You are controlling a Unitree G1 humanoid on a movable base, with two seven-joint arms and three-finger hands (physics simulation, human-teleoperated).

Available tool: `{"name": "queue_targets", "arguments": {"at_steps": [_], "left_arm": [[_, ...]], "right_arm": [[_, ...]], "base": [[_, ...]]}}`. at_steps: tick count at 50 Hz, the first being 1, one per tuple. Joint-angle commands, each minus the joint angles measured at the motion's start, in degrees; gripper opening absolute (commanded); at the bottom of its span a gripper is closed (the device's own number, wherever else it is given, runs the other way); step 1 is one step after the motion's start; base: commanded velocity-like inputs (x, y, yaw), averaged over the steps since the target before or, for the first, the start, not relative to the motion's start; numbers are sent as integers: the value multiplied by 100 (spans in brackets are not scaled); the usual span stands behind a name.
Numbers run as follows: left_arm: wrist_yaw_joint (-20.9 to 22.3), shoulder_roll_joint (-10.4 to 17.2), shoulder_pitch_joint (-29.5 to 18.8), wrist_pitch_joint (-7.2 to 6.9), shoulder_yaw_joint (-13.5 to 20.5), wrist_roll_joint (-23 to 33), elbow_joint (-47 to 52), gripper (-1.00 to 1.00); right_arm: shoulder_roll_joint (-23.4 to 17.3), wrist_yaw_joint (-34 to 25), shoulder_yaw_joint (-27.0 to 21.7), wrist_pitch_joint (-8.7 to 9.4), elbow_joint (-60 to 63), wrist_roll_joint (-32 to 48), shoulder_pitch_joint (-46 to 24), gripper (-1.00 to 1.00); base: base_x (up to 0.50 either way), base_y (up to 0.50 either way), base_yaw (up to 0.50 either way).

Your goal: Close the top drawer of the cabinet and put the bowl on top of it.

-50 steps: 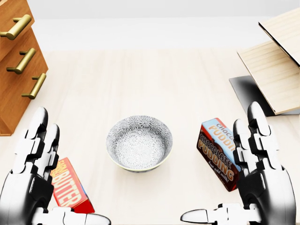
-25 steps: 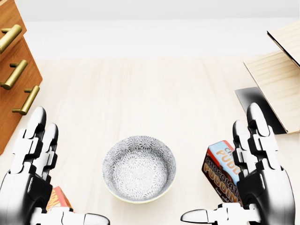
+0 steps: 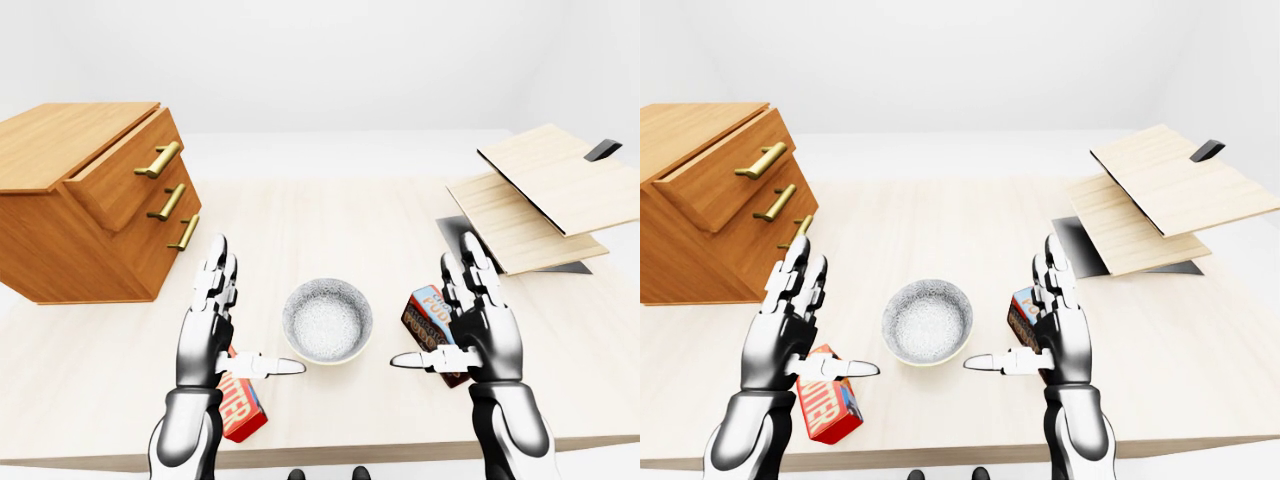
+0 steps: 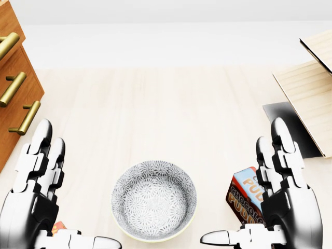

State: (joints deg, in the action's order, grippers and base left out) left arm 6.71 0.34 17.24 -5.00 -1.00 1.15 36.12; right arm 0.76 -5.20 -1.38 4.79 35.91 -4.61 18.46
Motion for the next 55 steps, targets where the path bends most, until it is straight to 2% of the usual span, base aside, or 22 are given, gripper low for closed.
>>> {"name": "queue_targets", "arguments": {"at_steps": [1, 5, 6, 12, 15, 23, 38, 39, 46, 48, 53, 54, 55], "left_arm": [[-14, 3, 4, 0, -23, 16, -46, 100], [-23, 10, -17, 0, -15, 22, -92, 100], [-14, 12, -24, 0, 10, 2, -101, 100], [19, 5, -33, 0, 80, -18, -94, 100], [30, -5, -33, 0, 100, -8, -72, 100], [48, -16, -25, 0, 114, -12, -45, 100], [48, -14, -42, 0, 83, 13, -120, 100], [48, -9, -91, 0, 74, 25, -202, 100], [44, 26, -351, 0, -7, 134, -692, 100], [51, 36, -559, 0, -21, 156, -967, 100], [97, 93, -1200, 0, 3, 283, -1327, 100], [120, 102, -1312, 0, -22, 331, -1345, 100], [145, 96, -1392, 0, -17, 324, -1362, 100]], "right_arm": [[11, -17, -24, -122, -93, -4, 32, 100], [17, 13, -44, -126, -103, 4, 10, 100], [45, 97, -67, -286, -185, 86, -33, 100], [39, 177, -35, -346, -256, 154, -48, 100], [26, 89, -154, -305, -187, -79, -27, 100], [57, 62, -180, -335, -167, -78, -13, 100], [64, 23, -222, -266, -146, -132, -29, 100], [48, -50, -261, -191, -126, -269, -38, 100], [66, -68, -298, -183, -124, -251, -54, 100], [69, -67, -317, -154, -120, -262, -72, 100], [80, -79, -330, -236, -119, -235, -61, 100], [89, -138, -338, -376, -103, -287, -15, 100], [107, -114, -340, -431, -107, -261, 9, 100]], "base": [[0, 0, 0], [0, 0, 0], [0, 0, 0], [0, 0, 0], [0, 23, 0], [0, 41, 0], [0, 43, 0], [0, 0, 0], [0, 0, 0], [0, 0, 0], [0, 0, 0], [0, 0, 0], [0, 0, 0]]}}
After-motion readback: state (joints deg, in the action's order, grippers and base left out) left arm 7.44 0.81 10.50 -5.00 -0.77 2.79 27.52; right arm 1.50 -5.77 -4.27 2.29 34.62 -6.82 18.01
